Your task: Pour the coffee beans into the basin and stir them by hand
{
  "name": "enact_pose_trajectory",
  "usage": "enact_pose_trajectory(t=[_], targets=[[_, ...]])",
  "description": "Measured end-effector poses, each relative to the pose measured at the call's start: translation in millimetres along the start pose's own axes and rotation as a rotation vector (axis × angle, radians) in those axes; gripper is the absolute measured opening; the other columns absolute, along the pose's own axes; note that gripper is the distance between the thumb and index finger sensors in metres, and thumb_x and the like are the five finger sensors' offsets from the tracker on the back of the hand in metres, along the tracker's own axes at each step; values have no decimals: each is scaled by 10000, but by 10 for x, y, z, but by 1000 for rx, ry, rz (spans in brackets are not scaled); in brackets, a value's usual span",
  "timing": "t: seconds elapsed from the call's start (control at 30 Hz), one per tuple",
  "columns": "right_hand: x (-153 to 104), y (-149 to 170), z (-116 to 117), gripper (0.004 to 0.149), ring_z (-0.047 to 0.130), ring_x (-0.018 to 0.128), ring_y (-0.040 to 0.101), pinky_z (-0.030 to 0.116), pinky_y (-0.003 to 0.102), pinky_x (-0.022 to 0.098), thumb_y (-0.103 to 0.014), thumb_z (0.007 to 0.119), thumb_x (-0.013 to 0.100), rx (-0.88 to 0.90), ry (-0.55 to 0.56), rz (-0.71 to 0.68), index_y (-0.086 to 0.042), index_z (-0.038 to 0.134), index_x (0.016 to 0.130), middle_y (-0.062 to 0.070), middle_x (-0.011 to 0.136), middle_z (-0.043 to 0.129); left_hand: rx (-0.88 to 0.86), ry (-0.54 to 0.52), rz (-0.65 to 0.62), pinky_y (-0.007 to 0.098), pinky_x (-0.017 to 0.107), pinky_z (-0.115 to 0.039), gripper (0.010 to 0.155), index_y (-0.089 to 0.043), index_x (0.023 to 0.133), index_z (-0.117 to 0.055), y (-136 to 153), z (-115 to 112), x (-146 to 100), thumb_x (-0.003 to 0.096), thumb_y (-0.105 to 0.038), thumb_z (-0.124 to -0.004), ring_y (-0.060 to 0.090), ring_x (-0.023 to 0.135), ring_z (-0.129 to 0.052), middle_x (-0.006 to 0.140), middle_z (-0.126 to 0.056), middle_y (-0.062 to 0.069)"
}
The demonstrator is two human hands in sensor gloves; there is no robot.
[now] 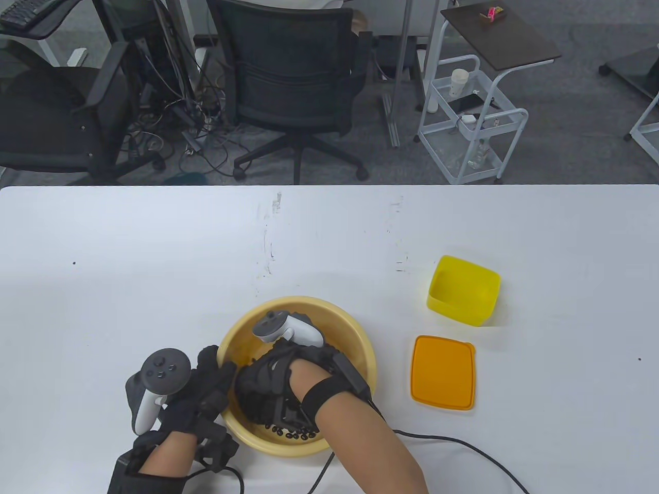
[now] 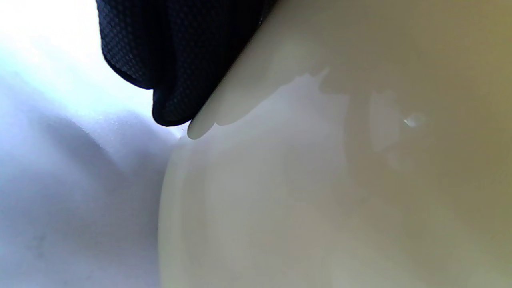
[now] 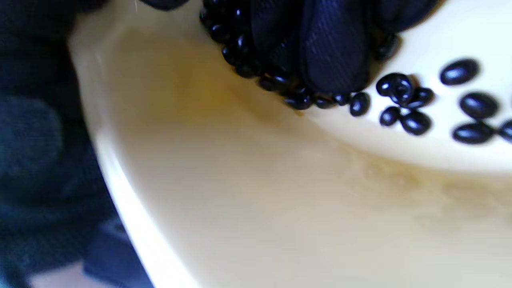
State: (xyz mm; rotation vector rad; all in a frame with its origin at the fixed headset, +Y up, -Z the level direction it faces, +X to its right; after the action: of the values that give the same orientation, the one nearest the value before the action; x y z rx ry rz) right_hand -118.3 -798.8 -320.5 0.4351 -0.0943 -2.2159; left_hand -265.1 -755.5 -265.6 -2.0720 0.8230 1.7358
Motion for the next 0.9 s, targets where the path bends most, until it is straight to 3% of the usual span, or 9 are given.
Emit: enact_pose_trajectory(t=[0.2, 0.47, 0.63, 0.9], targets=[[-125, -61, -312, 654, 750, 718, 405, 484, 589, 614, -410, 533, 511, -184, 326, 47, 7, 299, 956, 188, 916, 568, 0, 3, -3, 449, 565, -811, 584, 88, 955, -380, -1, -2, 4, 603, -317, -612, 380, 669, -1011, 855, -782, 304], [-293, -72, -456, 650, 768, 705, 377, 479, 599, 625, -401, 548, 501, -556, 555, 220, -16, 304, 964, 192, 915, 579, -2, 3, 0, 450, 564, -812, 583, 86, 955, -378, 2, -4, 6, 603, -316, -612, 382, 669, -1010, 855, -781, 306], [-375, 23, -545, 670, 829, 685, 446, 523, 638, 590, -371, 576, 489, -701, 580, 433, 123, 390, 901, 322, 809, 649, -11, 0, 7, 447, 566, -813, 582, 84, 957, -380, 7, -5, 3, 605, -316, -613, 381, 669, -1011, 856, -780, 306], [-461, 306, -459, 658, 952, 497, 484, 647, 629, 494, -367, 613, 476, -580, 363, 586, 210, 584, 793, 417, 637, 765, -12, -6, 13, 446, 565, -815, 579, 81, 959, -381, 12, -4, -1, 606, -316, -612, 380, 670, -1010, 857, -781, 303]])
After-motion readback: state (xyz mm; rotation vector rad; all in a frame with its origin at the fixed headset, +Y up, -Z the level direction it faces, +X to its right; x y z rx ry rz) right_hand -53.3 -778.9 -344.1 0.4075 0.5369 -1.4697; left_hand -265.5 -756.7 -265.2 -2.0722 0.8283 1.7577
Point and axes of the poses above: the tracker on the back of each hand, its own y axis roughly to the little-finger side, its own x axis roughly from the wrist to the fingertips, z = x × y, the point moved 3 cm from there along x, roughly from the wrist to the fingertips
